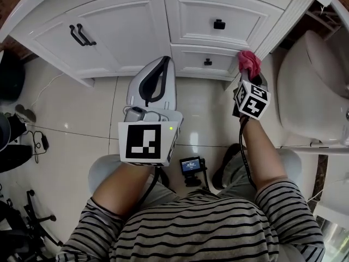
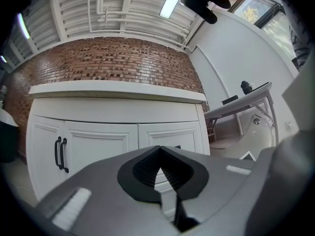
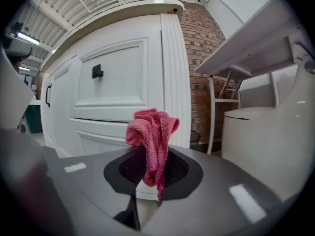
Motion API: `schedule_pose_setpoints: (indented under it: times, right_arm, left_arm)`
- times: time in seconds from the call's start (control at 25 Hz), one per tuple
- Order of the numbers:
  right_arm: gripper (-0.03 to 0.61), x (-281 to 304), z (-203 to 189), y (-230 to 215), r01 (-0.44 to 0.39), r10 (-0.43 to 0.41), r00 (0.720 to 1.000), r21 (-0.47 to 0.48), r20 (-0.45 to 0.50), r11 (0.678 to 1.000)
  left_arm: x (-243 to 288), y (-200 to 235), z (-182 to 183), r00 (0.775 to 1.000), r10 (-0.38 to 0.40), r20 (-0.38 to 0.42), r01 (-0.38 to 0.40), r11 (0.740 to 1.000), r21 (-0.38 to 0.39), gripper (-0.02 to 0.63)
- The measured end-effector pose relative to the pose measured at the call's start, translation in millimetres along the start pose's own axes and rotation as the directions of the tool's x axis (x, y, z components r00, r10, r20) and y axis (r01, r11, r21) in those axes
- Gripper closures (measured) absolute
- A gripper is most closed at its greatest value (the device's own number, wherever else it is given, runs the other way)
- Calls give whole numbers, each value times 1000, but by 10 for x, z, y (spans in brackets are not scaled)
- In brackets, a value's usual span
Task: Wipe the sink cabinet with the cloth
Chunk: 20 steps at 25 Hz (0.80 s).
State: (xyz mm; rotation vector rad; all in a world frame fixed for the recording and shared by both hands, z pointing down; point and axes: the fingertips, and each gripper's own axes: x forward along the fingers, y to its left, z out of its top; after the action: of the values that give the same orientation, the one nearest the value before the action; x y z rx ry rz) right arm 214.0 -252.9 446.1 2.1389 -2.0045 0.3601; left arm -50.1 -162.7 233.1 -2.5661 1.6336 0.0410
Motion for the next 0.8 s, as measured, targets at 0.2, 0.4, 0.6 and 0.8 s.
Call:
schedule_pose_setpoints:
  times: [0.2, 0.4, 0.6, 0.8]
  right_arm:
    - [509, -166, -111, 1298, -321, 322, 947, -59, 6, 945]
    - [509, 64, -394, 2334, -494, 490, 870, -111, -65, 862]
    - [509, 499, -623, 2268, -400, 398, 911, 10, -111, 917]
    - [509, 613, -932, 1914, -289, 305, 938, 116, -163, 950]
  left_arm:
    - [-45, 1, 58, 1000, -4, 8, 4, 1000, -20, 623]
    - [-60, 78, 50, 1000, 5, 3, -5, 999, -31, 623]
    - [-46, 163, 29, 1000, 11, -1, -11, 999, -38, 623]
    - [-14, 229, 10, 1000, 7, -5, -7, 997, -77, 623]
